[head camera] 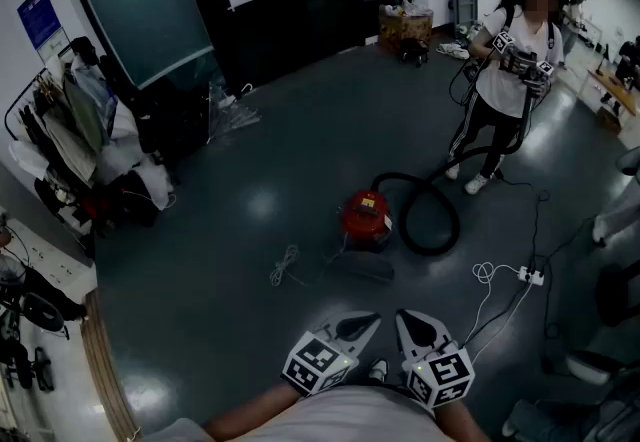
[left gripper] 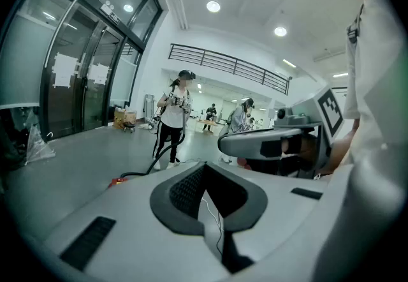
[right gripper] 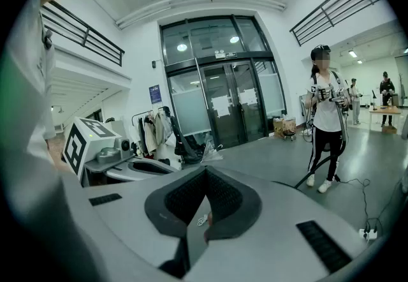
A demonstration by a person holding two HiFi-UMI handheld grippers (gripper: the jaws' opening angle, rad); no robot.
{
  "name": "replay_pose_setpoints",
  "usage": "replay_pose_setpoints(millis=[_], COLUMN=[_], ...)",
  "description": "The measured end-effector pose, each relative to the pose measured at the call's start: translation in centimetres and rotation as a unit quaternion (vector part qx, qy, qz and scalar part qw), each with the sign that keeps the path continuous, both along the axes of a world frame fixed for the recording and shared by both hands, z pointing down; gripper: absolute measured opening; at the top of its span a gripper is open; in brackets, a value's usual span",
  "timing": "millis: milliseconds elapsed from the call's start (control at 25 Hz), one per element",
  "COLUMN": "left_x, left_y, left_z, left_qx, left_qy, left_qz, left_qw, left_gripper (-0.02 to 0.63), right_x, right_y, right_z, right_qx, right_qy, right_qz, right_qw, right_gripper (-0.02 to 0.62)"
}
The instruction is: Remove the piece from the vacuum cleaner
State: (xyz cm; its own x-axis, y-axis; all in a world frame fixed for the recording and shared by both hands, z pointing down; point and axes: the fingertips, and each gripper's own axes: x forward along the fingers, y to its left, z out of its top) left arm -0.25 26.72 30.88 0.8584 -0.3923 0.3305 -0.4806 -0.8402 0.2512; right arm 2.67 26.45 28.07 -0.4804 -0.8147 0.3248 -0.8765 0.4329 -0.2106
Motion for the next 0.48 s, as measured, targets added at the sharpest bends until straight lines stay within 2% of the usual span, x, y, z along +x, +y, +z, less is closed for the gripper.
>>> replay_pose_setpoints(millis=[320,480], left_x=[0.8,1.3], left_y=[1.0,1.3], left_z=[0.2,0.3], left_qx=[-0.006,-0.004], left_qy=[-0.005,-0.005], left_qz=[0.002,0.001], left_qw=[1.0,1.0], left_gripper=[0.006,0.006], right_x=[1.1,1.5], right_y=[0.9,1.2], right_z=[0.0,-0.2], right_qx=[-0.004,-0.004], right_qy=[-0.005,-0.033], right_qz=[0.003,-0.005], right_qw=[1.0,0.999], right_gripper=[0.017,0.017])
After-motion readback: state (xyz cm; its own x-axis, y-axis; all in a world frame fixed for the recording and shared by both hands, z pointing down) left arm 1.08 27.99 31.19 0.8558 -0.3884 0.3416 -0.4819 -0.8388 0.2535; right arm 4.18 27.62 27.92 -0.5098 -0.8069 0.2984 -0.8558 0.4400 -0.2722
